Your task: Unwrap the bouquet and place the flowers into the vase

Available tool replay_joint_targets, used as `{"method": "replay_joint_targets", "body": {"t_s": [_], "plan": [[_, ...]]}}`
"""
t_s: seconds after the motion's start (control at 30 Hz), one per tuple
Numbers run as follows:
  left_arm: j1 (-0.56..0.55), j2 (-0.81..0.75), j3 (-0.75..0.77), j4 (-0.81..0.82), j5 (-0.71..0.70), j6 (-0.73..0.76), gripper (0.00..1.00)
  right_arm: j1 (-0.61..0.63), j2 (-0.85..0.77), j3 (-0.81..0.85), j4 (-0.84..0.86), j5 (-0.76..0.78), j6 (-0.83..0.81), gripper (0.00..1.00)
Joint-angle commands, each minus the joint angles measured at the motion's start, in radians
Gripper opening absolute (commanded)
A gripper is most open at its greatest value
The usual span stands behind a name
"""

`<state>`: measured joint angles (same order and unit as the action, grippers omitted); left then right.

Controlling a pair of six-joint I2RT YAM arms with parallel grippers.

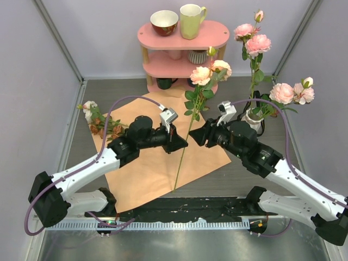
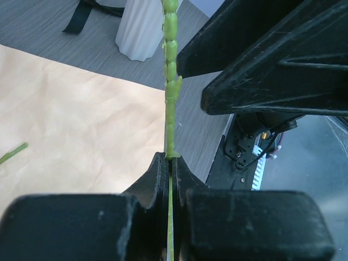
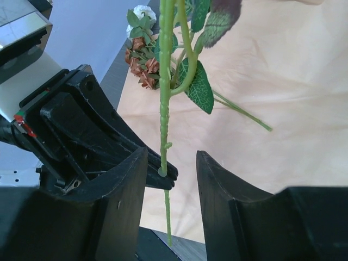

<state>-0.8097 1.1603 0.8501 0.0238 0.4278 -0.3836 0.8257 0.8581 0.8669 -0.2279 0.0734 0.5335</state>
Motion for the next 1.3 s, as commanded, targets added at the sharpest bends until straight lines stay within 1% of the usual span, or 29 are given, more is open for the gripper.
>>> {"method": "replay_joint_targets", "body": {"t_s": [0.0,0.2,0.37,0.53,0.63,0.73,0.77,0.83,0.87,0.9,0.93,0.97,1.0,1.07,1.1,1.13,1.17,1.2,1.27], "plan": [[-0.014,-0.027,0.044,0.011,-0.009,0.026,0.0,0.004,0.015,0.012,0.084,0.0,0.032,0.46],[-0.028,-0.028,0.05,0.01,-0.018,0.028,0.0,0.004,0.036,0.009,0.119,-0.024,0.034,0.43],[-0.032,-0.037,0.052,0.01,-0.015,0.025,0.0,0.003,0.055,0.007,0.121,-0.018,0.034,0.37],[-0.037,-0.05,0.05,0.01,-0.015,0.022,0.0,0.003,0.07,0.007,0.125,-0.012,0.034,0.37],[-0.037,-0.056,0.049,0.01,-0.015,0.02,0.0,0.003,0.07,0.007,0.124,-0.007,0.033,0.35],[-0.039,-0.06,0.049,0.01,-0.018,0.018,0.0,0.003,0.073,0.009,0.131,-0.015,0.033,0.29],[-0.039,-0.062,0.049,0.01,-0.02,0.017,0.0,0.003,0.073,0.014,0.131,-0.018,0.033,0.24],[-0.039,-0.065,0.052,0.01,-0.038,0.009,0.0,0.003,0.076,0.018,0.131,-0.021,0.033,0.19],[-0.039,-0.067,0.055,0.005,-0.046,0.003,0.0,0.003,0.073,0.024,0.131,-0.021,0.031,0.11],[-0.039,-0.067,0.059,-0.002,-0.058,-0.006,0.0,0.003,0.071,0.027,0.133,-0.021,0.029,0.07],[-0.04,-0.067,0.073,-0.021,-0.069,-0.011,0.03,0.004,0.065,0.032,0.13,-0.015,0.025,0.03],[-0.039,-0.068,0.081,-0.021,-0.092,-0.017,0.11,0.003,0.055,0.043,0.127,-0.003,0.007,0.01],[-0.039,-0.071,0.087,-0.051,-0.103,-0.02,0.29,0.003,0.045,0.049,0.115,0.023,-0.004,0.01],[-0.039,-0.092,0.087,-0.059,-0.106,-0.017,0.45,0.003,0.027,0.079,0.093,0.064,-0.061,0.01],[-0.039,-0.102,0.077,-0.05,-0.113,-0.017,0.59,0.003,0.007,0.096,0.06,0.116,-0.085,0.01],[-0.039,-0.112,0.07,-0.048,-0.126,-0.017,0.64,0.003,-0.001,0.116,0.038,0.146,-0.107,0.01],[-0.039,-0.123,0.066,-0.05,-0.136,-0.015,0.76,0.003,-0.01,0.16,0.015,0.172,-0.13,0.01],[-0.039,-0.143,0.058,-0.048,-0.159,-0.012,0.83,0.003,-0.024,0.185,-0.025,0.204,-0.179,0.01],[-0.04,-0.162,0.049,-0.05,-0.175,0.0,0.86,0.004,-0.039,0.259,-0.06,0.297,-0.233,0.01]]}}
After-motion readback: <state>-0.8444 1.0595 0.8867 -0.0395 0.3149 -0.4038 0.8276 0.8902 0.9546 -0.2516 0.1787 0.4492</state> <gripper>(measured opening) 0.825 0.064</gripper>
